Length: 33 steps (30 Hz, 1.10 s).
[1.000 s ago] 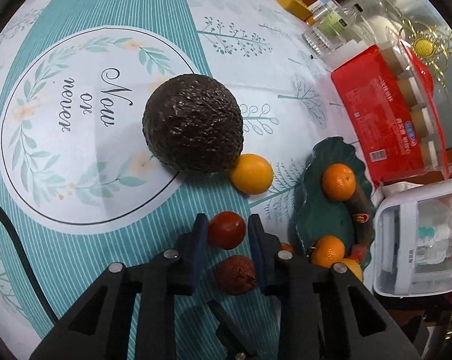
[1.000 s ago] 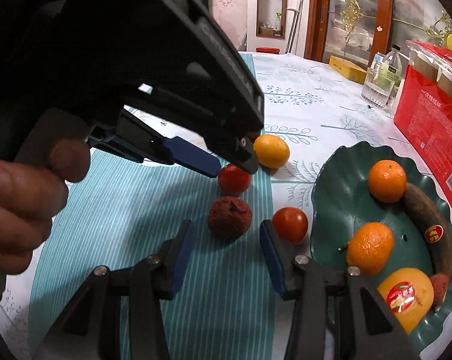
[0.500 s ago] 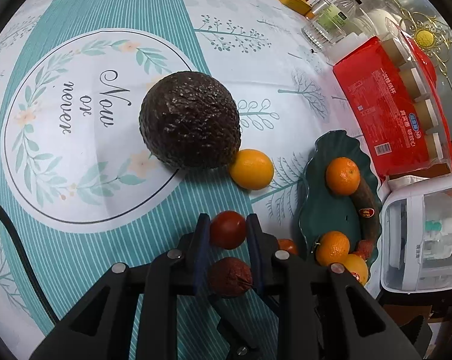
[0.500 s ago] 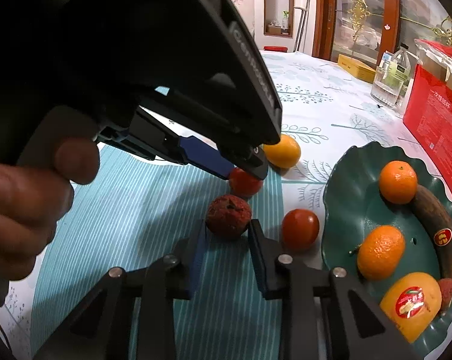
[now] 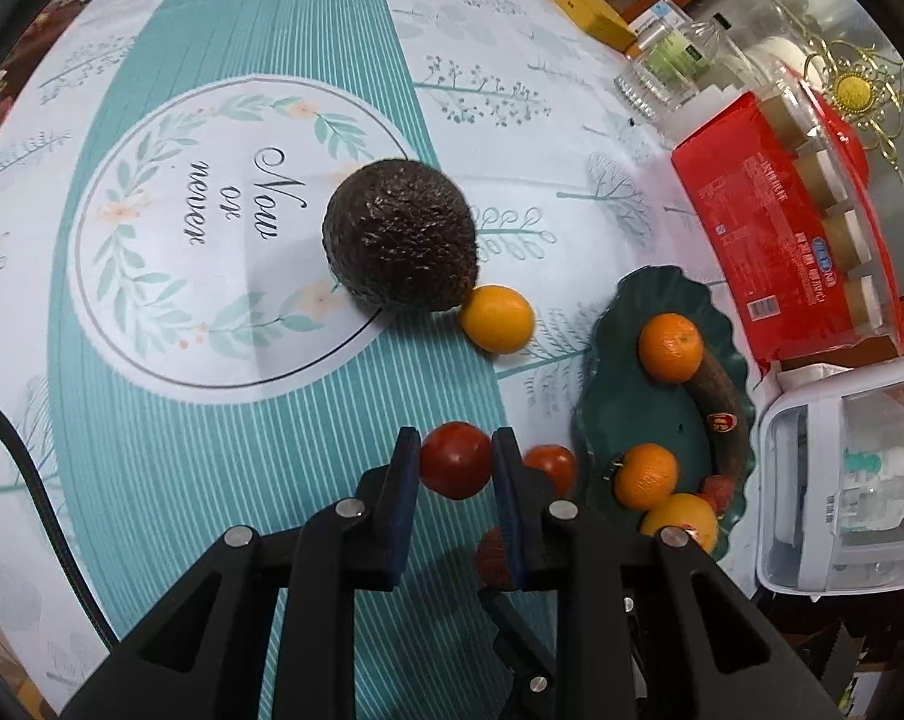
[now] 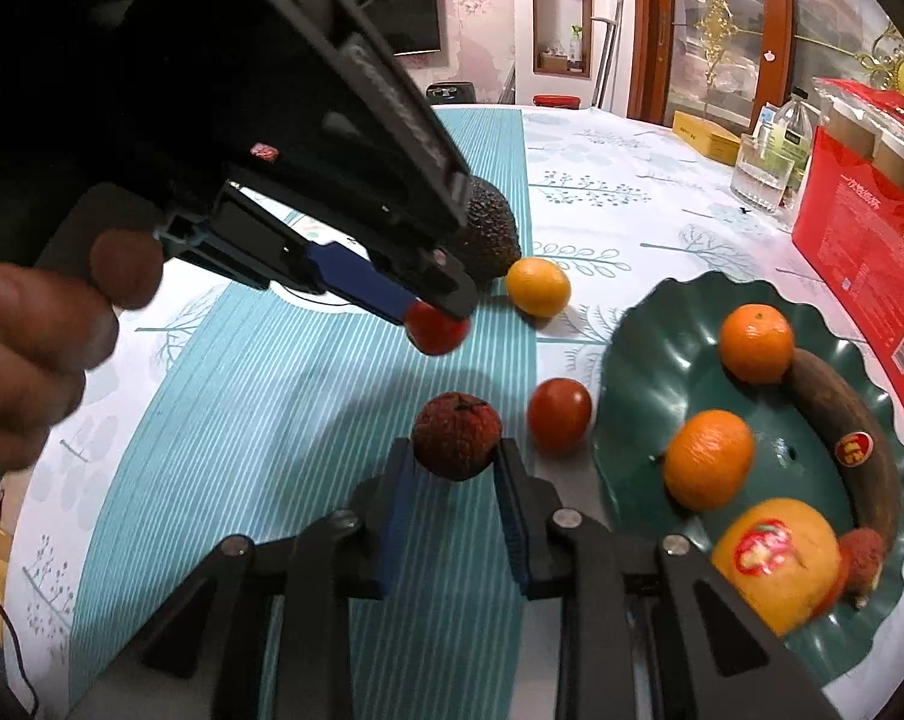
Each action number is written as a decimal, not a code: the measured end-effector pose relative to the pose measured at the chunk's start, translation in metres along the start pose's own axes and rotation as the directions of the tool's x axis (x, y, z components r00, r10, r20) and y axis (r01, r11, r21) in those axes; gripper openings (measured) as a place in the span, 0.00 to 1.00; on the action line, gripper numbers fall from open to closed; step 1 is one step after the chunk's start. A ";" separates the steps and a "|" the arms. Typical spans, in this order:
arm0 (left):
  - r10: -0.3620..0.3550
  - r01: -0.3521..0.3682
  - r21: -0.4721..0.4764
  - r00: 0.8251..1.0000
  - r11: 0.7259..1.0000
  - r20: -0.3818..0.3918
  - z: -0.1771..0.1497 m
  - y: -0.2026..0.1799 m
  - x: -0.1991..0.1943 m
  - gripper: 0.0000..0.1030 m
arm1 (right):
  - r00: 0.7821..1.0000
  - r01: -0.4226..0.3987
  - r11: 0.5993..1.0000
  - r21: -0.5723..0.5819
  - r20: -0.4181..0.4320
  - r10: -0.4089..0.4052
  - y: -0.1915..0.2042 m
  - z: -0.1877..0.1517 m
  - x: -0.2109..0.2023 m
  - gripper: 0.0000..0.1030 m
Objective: Organize fruits
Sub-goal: 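Carry tomato and lychee onto the green plate and open both tools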
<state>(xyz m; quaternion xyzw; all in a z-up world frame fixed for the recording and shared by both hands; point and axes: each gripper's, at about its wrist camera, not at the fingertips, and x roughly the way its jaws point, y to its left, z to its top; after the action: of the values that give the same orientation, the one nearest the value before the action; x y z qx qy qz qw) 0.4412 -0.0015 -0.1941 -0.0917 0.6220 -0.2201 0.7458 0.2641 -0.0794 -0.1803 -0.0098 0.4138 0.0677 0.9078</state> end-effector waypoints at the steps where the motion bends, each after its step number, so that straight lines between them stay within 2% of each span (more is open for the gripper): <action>1: -0.002 0.002 -0.002 1.000 1.000 0.007 -0.002 -0.002 -0.005 0.21 | 1.000 0.000 1.000 -0.001 0.003 0.000 0.000 -0.001 -0.004 0.26; 8: -0.003 0.003 0.005 0.999 1.000 0.035 -0.018 -0.026 -0.031 0.21 | 0.999 0.004 1.000 0.010 0.032 -0.004 -0.016 -0.001 -0.035 0.26; 17: 0.000 0.001 -0.008 0.999 1.000 0.038 -0.037 -0.069 -0.037 0.22 | 0.998 0.035 0.999 0.039 0.050 -0.037 -0.060 0.003 -0.070 0.26; 24: 0.003 -0.003 -0.003 1.000 1.000 0.014 -0.051 -0.102 -0.019 0.22 | 0.997 0.065 0.996 0.062 0.040 -0.068 -0.103 -0.001 -0.083 0.26; 33: 0.005 -0.005 0.000 1.000 1.000 -0.022 -0.065 -0.126 0.009 0.22 | 0.997 0.076 0.988 0.137 -0.016 -0.075 -0.149 -0.016 -0.086 0.26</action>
<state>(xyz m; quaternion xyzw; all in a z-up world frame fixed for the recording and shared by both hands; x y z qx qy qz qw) 0.3524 -0.1080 -0.1639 -0.0877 0.6303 -0.2194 0.7396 0.2156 -0.2381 -0.1322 0.0368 0.4218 0.0047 0.9059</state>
